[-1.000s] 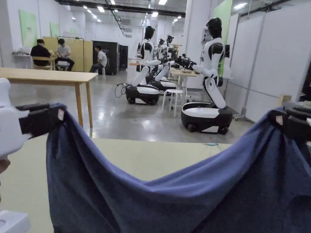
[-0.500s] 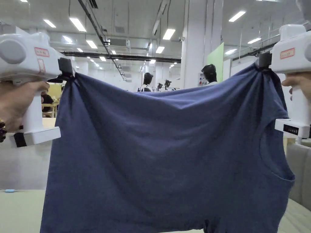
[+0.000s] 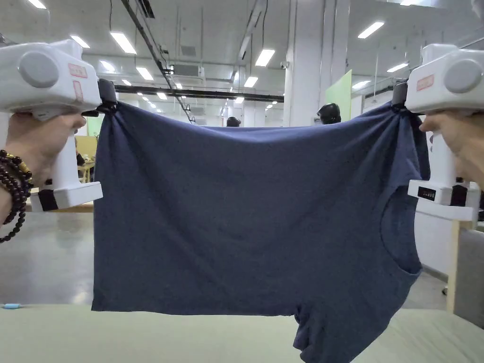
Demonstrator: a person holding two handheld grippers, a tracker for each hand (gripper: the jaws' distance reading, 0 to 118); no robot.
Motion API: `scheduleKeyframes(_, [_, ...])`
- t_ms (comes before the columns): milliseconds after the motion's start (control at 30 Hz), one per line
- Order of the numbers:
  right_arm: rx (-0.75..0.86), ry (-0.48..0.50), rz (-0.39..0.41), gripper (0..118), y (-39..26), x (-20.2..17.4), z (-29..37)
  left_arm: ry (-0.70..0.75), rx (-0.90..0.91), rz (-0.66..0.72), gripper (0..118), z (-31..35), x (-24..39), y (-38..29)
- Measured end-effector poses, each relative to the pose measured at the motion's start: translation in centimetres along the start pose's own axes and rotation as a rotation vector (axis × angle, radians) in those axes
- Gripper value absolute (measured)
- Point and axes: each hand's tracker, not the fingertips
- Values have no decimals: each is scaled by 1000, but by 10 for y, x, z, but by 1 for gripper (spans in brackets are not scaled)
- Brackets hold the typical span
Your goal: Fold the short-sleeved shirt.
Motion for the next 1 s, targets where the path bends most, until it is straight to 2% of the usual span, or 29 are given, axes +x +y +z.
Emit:
scheduleKeyframes(267, [-60, 32, -1, 4, -57, 6, -14, 14, -58, 34, 8, -12, -23, -62])
scheduleKeyframes(500, [-149, 67, -9, 4, -165, 10, -29, 14, -182, 148, 8, -27, -46, -190])
scheduleKeyframes(700, [-265, 58, -42, 4, -242, 21, -40, 9, -292, 174, 8, -33, -59, -279])
scheduleKeyframes(833, [-284, 57, -41, 4, -258, 23, -41, 8, -308, 189, 8, -34, -59, -297])
scheduleKeyframes(1000, [-283, 76, -21, 4, -255, 24, -28, -27, -302, 181, 8, -23, -52, -288])
